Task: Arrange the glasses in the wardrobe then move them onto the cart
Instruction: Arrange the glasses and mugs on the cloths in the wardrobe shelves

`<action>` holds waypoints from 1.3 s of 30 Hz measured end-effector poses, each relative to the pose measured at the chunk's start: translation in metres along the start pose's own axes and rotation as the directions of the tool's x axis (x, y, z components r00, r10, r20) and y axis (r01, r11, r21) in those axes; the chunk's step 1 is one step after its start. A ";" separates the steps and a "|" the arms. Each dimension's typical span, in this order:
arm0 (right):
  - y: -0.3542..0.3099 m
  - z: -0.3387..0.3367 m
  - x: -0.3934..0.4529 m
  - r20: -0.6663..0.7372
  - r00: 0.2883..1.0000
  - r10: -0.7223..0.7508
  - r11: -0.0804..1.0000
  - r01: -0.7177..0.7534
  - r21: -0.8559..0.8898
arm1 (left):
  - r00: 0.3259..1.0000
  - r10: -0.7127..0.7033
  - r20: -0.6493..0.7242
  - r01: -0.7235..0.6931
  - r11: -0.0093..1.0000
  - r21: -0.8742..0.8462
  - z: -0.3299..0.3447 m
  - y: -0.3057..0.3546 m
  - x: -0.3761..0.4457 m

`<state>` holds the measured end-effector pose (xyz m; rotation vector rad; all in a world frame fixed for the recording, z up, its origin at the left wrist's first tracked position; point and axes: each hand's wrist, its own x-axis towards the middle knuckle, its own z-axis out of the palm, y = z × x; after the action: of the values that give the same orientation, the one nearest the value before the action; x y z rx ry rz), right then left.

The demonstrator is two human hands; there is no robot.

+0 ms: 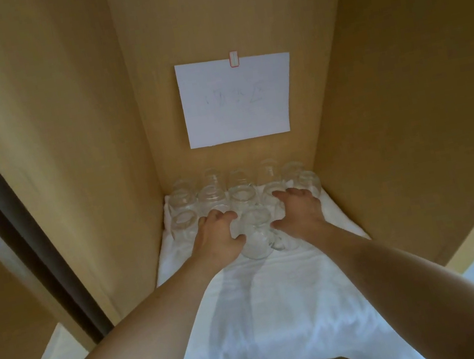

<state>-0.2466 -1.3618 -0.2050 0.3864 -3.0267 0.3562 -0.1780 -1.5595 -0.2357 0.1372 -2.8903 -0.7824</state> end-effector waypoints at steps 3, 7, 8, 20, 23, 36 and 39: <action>-0.005 0.005 -0.011 -0.007 1.000 0.026 1.000 -0.026 -0.015 | 1.000 0.023 0.017 -0.023 1.000 0.003 -0.002 -0.003 0.002; -0.006 0.004 -0.028 -0.024 0.999 0.025 0.999 -0.026 -0.040 | 0.998 0.013 0.061 -0.012 1.000 -0.019 -0.011 -0.002 -0.003; -0.007 0.002 -0.033 -0.022 0.999 0.033 0.999 -0.033 -0.030 | 0.997 0.006 0.073 -0.005 1.000 -0.012 -0.013 0.000 -0.007; 0.001 -0.041 -0.118 -0.021 0.999 -0.039 0.999 0.040 0.022 | 0.998 -0.060 0.019 0.058 0.996 0.065 -0.043 0.064 -0.090; 0.015 -0.050 -0.149 -0.023 0.998 -0.055 0.998 0.056 0.033 | 0.999 -0.053 0.008 0.053 0.995 0.080 -0.043 0.094 -0.121; 0.053 -0.070 -0.272 -0.004 0.990 -0.142 0.989 0.142 0.045 | 0.995 -0.075 -0.066 0.083 0.988 0.127 -0.025 0.157 -0.254; 0.050 -0.066 -0.294 0.019 0.985 -0.171 0.984 0.170 0.049 | 0.992 -0.108 -0.064 0.115 0.986 0.122 -0.022 0.159 -0.283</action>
<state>0.0276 -1.2291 -0.1806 0.6522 -2.9827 0.4138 0.0969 -1.3986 -0.1687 0.3330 -2.8978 -0.6018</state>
